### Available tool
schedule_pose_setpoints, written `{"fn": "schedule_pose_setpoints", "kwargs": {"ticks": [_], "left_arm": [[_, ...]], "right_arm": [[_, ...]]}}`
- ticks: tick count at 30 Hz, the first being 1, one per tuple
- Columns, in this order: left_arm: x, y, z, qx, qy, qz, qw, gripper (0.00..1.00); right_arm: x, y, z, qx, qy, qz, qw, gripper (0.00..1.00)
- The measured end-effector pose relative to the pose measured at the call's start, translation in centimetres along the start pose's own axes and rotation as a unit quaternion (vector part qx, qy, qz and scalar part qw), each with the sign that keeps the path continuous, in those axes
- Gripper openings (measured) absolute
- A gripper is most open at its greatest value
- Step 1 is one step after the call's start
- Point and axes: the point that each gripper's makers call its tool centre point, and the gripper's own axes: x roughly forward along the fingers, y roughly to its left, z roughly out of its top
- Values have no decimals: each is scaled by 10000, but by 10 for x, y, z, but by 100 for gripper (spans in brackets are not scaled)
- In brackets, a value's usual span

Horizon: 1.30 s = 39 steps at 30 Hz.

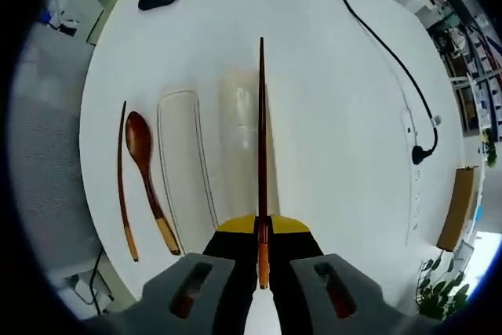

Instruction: Arrange the utensils inside the cutlery case until each visible utensil rests in its matching compartment.

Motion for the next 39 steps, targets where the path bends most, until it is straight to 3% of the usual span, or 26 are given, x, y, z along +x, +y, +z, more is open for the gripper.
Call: {"fn": "schedule_pose_setpoints", "kwargs": {"ticks": [13, 17, 29, 39], "left_arm": [[2, 1, 2, 11, 12, 139, 9999, 76], [1, 4, 6, -72, -73, 147, 9998, 77], [-5, 12, 8, -60, -124, 290, 9995, 76], [-4, 13, 10, -89, -156, 364, 9992, 76]], "right_arm": [[15, 10, -11, 68, 101, 161, 9998, 0], [14, 14, -12, -196, 278, 66, 9994, 0], [25, 17, -17, -25, 405, 153, 9991, 0], [30, 15, -15, 56, 320, 217, 9992, 0]]}}
